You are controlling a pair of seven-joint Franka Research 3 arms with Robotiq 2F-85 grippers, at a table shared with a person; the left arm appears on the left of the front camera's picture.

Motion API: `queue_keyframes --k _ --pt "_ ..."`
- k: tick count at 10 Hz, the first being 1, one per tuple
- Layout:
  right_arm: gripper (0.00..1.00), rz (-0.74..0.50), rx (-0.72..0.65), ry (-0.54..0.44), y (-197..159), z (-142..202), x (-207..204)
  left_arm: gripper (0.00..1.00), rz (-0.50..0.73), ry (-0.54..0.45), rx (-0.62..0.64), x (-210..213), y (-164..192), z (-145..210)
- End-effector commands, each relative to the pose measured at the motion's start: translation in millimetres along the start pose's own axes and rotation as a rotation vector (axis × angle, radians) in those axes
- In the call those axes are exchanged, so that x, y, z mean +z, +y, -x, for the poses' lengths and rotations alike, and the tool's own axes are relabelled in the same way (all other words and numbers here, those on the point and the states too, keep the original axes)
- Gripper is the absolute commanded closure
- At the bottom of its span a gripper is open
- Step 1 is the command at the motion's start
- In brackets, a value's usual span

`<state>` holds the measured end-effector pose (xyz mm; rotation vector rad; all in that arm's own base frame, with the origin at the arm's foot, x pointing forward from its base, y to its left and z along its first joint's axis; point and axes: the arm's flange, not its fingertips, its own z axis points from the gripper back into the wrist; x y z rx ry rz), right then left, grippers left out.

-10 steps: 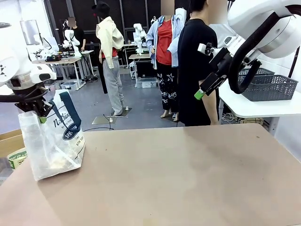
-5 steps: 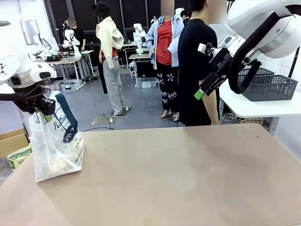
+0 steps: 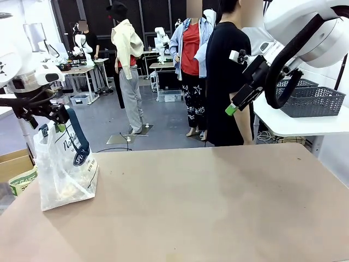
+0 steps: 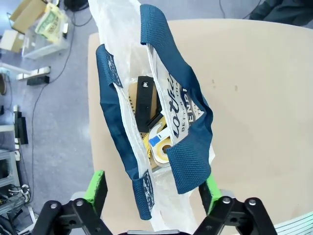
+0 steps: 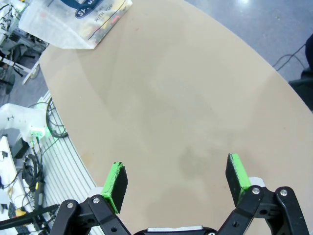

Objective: Transfer purchased items from the store into the shopping bag.
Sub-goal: Move the Reusable shopping bag to the right side of the table.

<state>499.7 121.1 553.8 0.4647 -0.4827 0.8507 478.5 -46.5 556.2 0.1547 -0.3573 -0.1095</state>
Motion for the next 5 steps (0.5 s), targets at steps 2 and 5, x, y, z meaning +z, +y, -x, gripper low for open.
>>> queue_keyframes --k 2,5 --pt "0.00 -0.001 0.000 0.012 -1.2 -1.5 1.1 0.00 -0.014 0.000 0.013 10.3 -1.6 -5.2" --pt "0.00 -0.001 0.000 0.012 -1.2 -1.5 1.1 0.00 -0.001 -0.071 -0.008 37.4 -8.5 -14.1"
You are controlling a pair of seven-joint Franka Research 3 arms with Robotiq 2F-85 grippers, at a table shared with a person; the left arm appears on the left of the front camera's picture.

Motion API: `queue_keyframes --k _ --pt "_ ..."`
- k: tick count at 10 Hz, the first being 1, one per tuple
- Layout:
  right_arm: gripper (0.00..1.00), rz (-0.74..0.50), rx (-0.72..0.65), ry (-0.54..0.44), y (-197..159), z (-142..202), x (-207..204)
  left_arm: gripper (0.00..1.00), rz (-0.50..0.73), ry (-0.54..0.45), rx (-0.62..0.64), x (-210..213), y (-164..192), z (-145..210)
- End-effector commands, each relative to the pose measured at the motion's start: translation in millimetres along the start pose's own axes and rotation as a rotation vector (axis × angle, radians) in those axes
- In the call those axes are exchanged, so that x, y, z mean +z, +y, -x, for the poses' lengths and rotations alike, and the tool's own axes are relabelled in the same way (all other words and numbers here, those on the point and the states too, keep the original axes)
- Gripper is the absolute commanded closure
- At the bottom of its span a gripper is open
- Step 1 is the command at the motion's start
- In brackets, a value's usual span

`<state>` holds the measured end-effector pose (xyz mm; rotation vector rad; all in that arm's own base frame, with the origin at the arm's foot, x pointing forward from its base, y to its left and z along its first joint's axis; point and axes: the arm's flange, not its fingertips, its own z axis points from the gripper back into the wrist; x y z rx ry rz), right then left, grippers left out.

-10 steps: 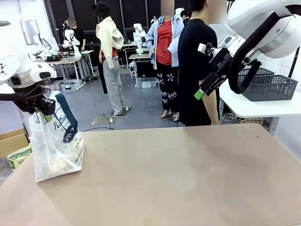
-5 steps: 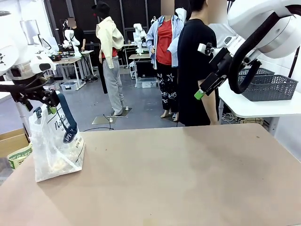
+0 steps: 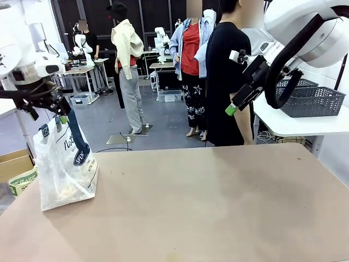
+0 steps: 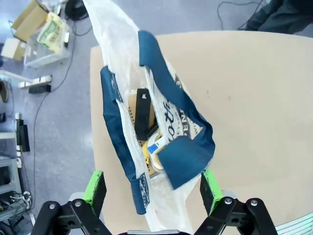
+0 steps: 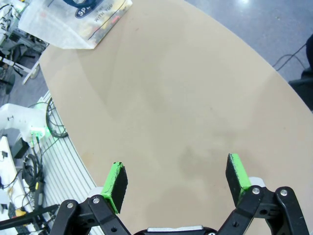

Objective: Transfer purchased items from the store into the shopping bag.
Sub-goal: Move the Reusable shopping bag to the right side of the table.

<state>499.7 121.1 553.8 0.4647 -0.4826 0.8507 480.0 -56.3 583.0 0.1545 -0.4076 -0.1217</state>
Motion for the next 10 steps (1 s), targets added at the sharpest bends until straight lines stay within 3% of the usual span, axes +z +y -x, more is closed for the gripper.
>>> queue_keyframes --k 1,3,5,7,10 --pt "0.00 -0.001 0.000 0.012 -1.2 -1.5 1.1 0.00 0.020 -0.046 -0.022 23.1 -9.4 -9.2" --pt "0.00 -0.001 0.000 0.012 -1.2 -1.5 1.1 0.00 0.129 -0.061 -0.112 39.9 -23.7 -24.2" --pt "0.00 -0.001 0.000 0.012 -1.2 -1.5 1.1 0.00 0.279 -0.109 -0.317 42.9 -40.6 -33.7" --pt "0.00 -0.001 0.000 0.012 -1.2 -1.5 1.1 0.00 0.407 -0.248 -0.473 36.0 -55.1 -35.1" --pt "0.00 -0.001 0.000 0.012 -1.2 -1.5 1.1 0.00 0.517 -0.353 -0.639 24.2 -62.2 -33.2"
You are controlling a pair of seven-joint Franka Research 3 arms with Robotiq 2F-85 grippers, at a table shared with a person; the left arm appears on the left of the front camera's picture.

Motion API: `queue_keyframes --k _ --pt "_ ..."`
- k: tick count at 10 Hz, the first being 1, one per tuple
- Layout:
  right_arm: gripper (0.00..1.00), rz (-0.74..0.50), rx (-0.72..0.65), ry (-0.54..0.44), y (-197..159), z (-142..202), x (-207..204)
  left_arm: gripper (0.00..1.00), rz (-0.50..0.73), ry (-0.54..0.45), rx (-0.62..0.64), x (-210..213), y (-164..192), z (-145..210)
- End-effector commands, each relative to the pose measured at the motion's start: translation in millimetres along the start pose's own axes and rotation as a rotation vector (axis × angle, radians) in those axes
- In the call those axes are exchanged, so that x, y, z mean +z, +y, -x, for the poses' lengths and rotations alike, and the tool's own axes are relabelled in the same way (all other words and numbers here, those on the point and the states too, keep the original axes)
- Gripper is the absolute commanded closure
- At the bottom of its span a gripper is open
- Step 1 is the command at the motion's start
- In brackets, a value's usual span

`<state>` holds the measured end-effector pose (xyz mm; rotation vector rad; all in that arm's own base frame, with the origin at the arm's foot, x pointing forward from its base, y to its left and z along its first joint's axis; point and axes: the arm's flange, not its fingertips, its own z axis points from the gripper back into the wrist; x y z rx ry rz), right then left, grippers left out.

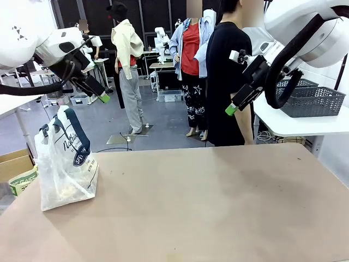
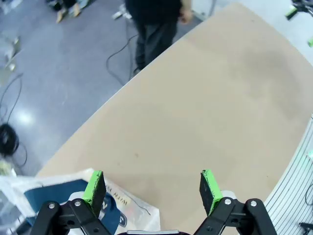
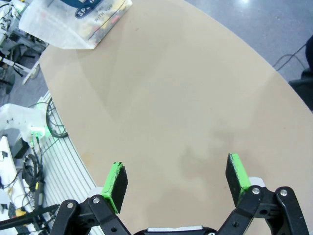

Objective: Transfer purchased items from the store into the shopping bag.
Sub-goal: Move the Reusable shopping bag to the right side of the table.

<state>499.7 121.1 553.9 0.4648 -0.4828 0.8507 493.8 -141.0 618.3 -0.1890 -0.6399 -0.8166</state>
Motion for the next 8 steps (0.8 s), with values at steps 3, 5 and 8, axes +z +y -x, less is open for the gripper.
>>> queue_keyframes --k 3,5,8 --pt "0.00 -0.001 0.001 0.012 -1.2 -1.5 1.1 0.00 0.210 -0.019 -0.090 -13.5 20.1 26.4" --pt "0.00 -0.001 0.001 0.012 -1.2 -1.5 1.1 0.00 0.224 -0.029 -0.115 -14.9 22.6 31.0" --pt "0.00 -0.001 0.001 0.012 -1.2 -1.5 1.1 0.00 0.206 -0.010 -0.098 -19.0 15.3 30.7"
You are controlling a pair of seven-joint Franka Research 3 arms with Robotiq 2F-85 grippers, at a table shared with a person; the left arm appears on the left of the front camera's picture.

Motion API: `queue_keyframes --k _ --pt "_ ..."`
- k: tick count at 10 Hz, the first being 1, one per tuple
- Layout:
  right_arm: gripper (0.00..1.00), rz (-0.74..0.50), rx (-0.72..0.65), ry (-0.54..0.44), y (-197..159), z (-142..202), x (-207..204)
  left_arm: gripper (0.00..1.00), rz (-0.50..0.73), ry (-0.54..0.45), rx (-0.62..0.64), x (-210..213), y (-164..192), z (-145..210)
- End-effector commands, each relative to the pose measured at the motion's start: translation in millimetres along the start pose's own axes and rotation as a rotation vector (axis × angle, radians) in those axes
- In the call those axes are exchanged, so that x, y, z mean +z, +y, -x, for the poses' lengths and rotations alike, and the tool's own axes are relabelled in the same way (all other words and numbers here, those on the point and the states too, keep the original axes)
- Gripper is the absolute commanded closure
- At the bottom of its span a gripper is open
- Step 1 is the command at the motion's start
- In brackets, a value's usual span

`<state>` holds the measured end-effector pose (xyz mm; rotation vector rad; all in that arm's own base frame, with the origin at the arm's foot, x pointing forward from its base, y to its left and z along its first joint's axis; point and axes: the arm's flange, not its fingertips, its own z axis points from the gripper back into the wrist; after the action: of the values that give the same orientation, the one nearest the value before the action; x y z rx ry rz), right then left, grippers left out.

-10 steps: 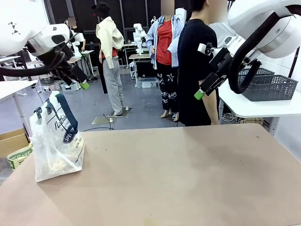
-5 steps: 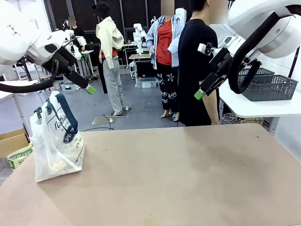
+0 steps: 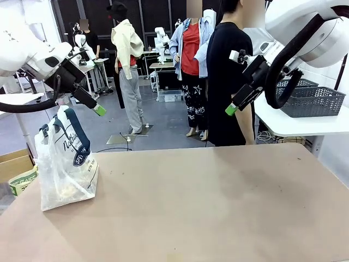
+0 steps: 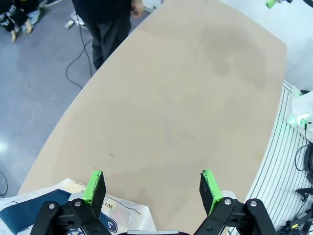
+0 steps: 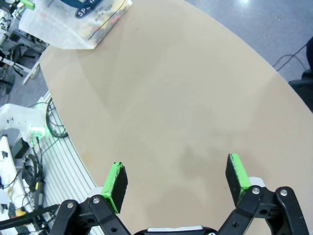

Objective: Transfer purchased items from the store into the shopping bag.
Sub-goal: Move the Reusable shopping bag to the right side of the table.

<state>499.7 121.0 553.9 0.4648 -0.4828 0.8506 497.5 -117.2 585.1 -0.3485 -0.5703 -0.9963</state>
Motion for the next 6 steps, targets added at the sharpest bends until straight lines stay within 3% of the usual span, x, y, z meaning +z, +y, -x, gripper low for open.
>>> queue_keyframes --k 1,6 --pt "0.00 -0.001 0.001 0.012 -1.1 -1.5 1.1 0.00 -0.007 -0.009 0.017 -0.3 -0.5 -2.1" --pt "0.00 -0.001 0.001 0.012 -1.1 -1.5 1.1 0.00 -0.007 -0.009 0.017 -0.3 -0.5 -2.1"
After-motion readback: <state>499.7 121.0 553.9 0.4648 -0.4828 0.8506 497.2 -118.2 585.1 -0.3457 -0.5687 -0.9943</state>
